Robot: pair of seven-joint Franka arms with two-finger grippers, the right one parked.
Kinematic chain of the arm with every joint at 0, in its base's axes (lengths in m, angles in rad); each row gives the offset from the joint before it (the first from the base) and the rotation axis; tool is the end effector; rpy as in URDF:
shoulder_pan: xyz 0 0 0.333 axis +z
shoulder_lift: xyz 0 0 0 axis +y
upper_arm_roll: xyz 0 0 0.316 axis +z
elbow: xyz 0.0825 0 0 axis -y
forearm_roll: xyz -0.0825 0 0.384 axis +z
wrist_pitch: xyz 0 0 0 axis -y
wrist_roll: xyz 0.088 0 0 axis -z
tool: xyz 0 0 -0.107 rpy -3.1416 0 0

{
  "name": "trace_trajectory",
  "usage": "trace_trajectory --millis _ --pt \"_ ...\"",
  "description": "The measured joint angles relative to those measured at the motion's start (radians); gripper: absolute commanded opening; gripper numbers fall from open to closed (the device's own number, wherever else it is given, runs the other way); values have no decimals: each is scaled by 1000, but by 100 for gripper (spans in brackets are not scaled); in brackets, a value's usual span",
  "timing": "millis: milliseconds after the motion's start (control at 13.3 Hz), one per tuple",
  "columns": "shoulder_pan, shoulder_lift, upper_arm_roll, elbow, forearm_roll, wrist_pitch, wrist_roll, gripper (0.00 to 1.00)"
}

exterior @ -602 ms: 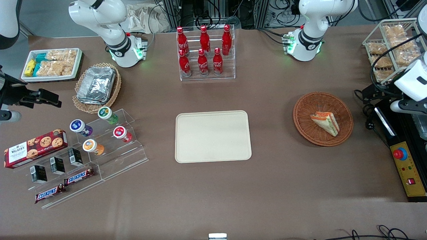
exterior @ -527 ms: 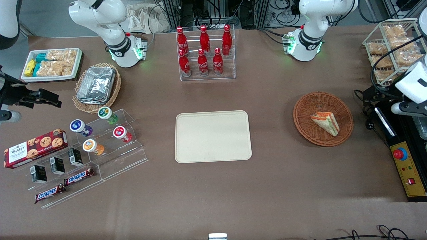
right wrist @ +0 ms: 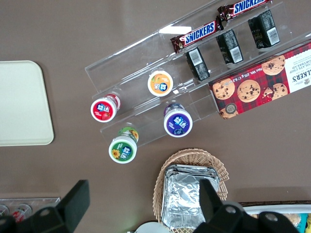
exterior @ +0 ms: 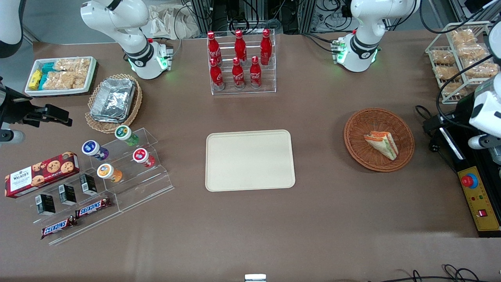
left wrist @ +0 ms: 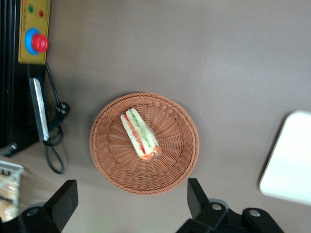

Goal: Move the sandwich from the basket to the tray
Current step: 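Move the left gripper down over the wrapped sandwich in the wicker basket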

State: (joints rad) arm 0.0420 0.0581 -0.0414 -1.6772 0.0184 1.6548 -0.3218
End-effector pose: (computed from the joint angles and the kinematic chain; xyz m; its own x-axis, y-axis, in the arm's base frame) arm 0.5721 0.0027 0.5485 0.9463 0.3152 -0.0713 0.3130 -0.9489 -0.0404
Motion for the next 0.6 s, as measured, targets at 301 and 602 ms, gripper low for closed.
trace_trajectory --millis 301,602 --pt "-1 -56 -22 -285 0 261 -398 100" --pt "-1 -86 -33 -541 0 495 -598 100"
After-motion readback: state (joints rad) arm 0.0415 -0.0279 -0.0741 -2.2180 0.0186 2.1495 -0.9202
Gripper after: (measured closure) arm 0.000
